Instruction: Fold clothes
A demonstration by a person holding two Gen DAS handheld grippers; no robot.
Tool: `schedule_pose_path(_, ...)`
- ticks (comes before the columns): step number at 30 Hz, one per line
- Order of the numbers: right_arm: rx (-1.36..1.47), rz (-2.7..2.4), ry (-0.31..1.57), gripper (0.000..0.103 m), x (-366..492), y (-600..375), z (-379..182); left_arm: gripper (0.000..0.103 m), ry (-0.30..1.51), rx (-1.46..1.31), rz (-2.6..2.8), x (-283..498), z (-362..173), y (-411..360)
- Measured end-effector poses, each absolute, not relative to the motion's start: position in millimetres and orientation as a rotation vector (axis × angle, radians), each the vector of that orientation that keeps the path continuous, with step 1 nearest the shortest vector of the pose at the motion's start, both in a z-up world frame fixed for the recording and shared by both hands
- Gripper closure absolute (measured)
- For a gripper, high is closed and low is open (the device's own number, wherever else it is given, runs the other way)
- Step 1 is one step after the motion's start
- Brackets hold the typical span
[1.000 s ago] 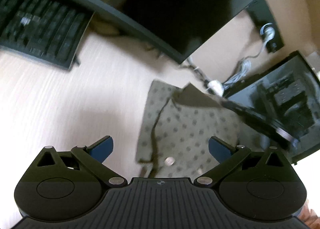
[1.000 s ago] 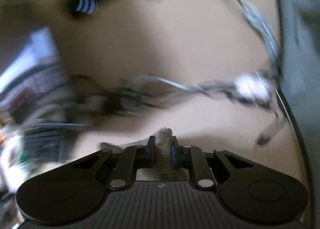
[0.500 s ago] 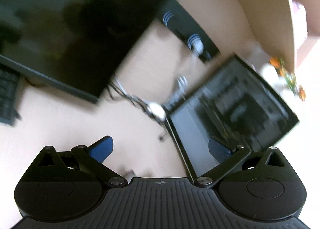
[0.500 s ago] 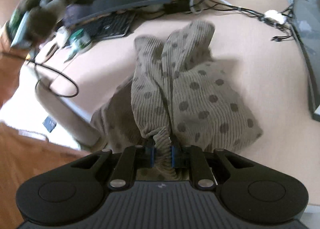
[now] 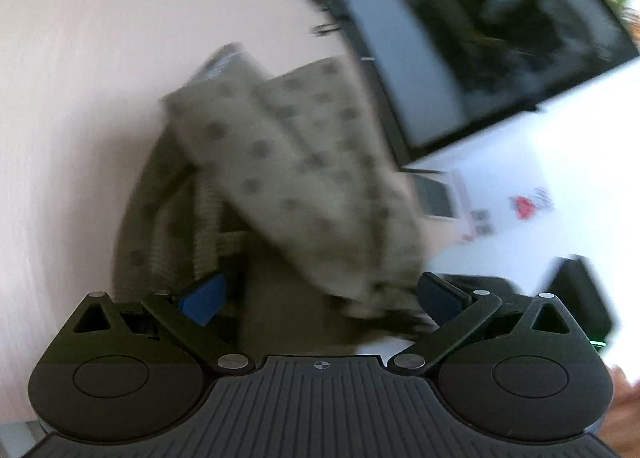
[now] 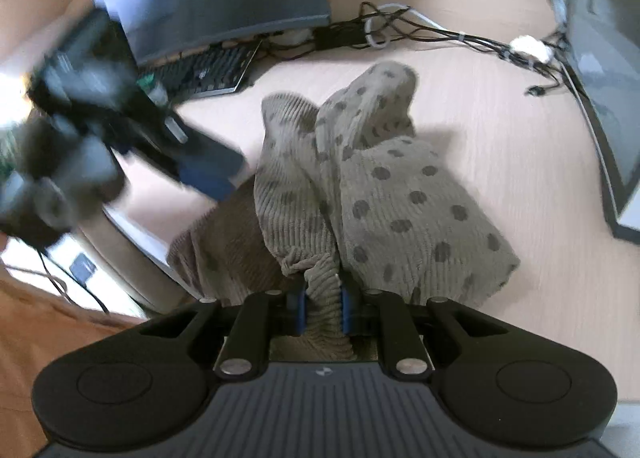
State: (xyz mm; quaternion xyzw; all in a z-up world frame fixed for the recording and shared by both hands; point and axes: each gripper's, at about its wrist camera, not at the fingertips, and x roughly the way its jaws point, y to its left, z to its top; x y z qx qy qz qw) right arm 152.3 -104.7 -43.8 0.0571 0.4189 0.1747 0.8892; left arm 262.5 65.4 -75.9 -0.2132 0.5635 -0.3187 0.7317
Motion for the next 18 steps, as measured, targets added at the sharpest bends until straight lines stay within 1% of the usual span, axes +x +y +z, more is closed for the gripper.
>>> schedule_pose_path(1,0.152,0.348,0.864,0.082,151,-110,-37,0.000,1.243,-0.459,-0.687,263,-78,64)
schedule_pose_path(2,0.186,0.332,0.858,0.071,150,-116,-31,0.000,1.241,-0.445,-0.682,262,-79,63)
schedule_pose_path(3,0.224,0.311,0.850,0.062,149,-121,-25,0.000,1.240,-0.431,-0.676,262,-80,61)
schedule_pose_path(4,0.273,0.274,0.835,0.058,147,-128,-20,0.000,1.235,-0.409,-0.677,260,-80,58)
schedule_pose_path(5,0.316,0.233,0.826,0.049,147,-134,-17,0.000,1.228,-0.385,-0.681,259,-80,54)
schedule_pose_path(6,0.346,0.182,0.831,0.035,148,-138,-18,0.000,1.222,-0.361,-0.684,257,-80,49)
schedule_pose_path(7,0.369,0.132,0.838,0.033,150,-142,-21,0.000,1.217,-0.348,-0.686,256,-79,48)
schedule_pose_path(10,0.391,0.072,0.905,0.033,155,-144,-43,0.000,1.205,-0.334,-0.689,255,-79,46)
schedule_pose_path(11,0.403,0.085,0.919,0.035,155,-144,-48,0.000,1.201,-0.340,-0.690,255,-79,47)
schedule_pose_path(12,0.407,0.095,0.928,0.041,158,-143,-52,0.000,1.199,-0.351,-0.691,257,-80,49)
schedule_pose_path(16,0.342,0.094,0.899,0.041,181,-130,-62,0.000,1.192,-0.388,-0.692,271,-83,58)
schedule_pose_path(18,0.304,0.094,0.863,0.041,204,-130,-66,0.000,1.179,-0.352,-0.683,290,-80,52)
